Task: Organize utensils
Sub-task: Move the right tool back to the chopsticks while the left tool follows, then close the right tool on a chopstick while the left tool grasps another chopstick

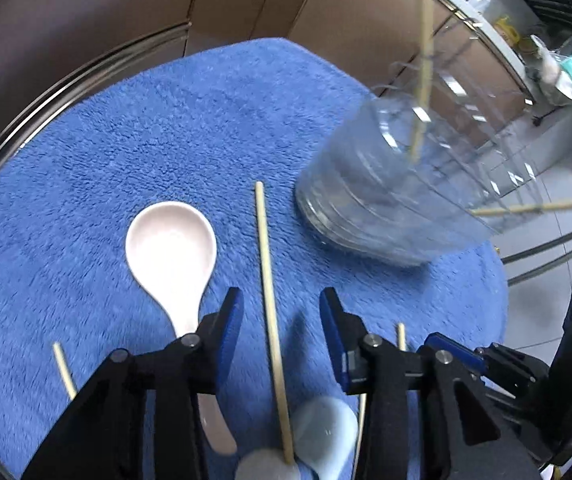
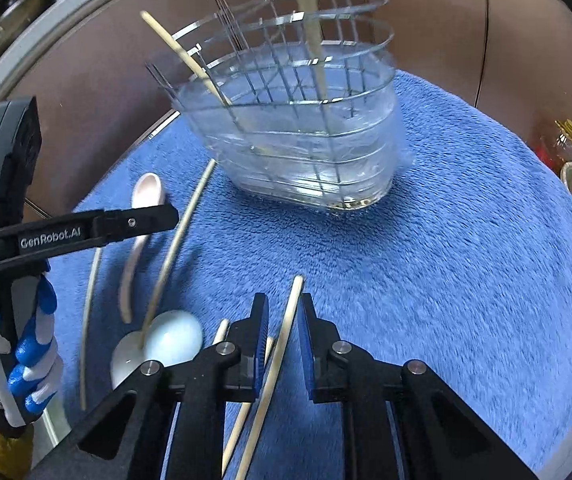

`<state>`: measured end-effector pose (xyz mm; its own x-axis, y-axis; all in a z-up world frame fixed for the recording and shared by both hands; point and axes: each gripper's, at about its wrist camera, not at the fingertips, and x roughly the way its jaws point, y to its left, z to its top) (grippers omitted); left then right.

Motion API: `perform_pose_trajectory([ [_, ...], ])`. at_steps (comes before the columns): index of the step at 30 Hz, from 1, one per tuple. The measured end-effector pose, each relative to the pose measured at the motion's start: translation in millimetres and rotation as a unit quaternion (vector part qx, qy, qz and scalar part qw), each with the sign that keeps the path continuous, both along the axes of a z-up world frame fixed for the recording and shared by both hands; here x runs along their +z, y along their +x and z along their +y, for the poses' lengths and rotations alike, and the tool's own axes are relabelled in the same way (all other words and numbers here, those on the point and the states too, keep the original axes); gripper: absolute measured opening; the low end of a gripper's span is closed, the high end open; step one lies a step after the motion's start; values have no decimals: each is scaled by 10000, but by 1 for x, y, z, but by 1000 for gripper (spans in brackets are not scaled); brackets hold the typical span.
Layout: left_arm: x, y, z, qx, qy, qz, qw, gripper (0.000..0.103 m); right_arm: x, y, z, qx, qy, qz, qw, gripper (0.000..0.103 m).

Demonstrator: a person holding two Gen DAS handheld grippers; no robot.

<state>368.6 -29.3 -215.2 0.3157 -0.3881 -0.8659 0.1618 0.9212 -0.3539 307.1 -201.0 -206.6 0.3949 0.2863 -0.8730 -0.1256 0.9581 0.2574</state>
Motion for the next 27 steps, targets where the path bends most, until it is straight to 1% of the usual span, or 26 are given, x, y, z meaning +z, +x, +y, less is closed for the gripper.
perform_pose_trajectory([
  [6, -12, 11, -6, -43, 155, 182, 9997, 28, -21, 11, 6, 92, -229, 266, 9993, 12],
  [8, -13, 13, -10, -49, 219, 155, 9996, 27, -21, 10, 7, 91, -261, 244, 9993, 10],
  [10, -13, 13, -14, -9, 339, 143, 9993, 19, -21, 9, 8, 99, -321, 230, 9992, 9],
  [11, -13, 14, -15, 5, 379, 146, 9992, 12, -21, 8, 8, 108, -346, 216, 9991, 9],
  [15, -14, 14, -18, 125, 458, 145, 9988, 5, -23, 6, 9, 110, -359, 180, 9991, 9],
  [18, -14, 13, -17, 235, 295, 123, 9992, 5, -23, 8, 11, 64, -200, 161, 9996, 7],
  [22, -4, 3, -9, 310, -9, -88, 9995, 5, -12, 0, 2, -10, -63, 12, 10000, 6],
  [24, 7, -4, -3, 319, -299, -306, 9986, 5, -3, -8, -3, -12, 29, -161, 9999, 6],
  [27, 30, -21, 5, 312, -515, -751, 9954, 5, 14, -21, -11, -29, 98, -421, 9991, 6],
])
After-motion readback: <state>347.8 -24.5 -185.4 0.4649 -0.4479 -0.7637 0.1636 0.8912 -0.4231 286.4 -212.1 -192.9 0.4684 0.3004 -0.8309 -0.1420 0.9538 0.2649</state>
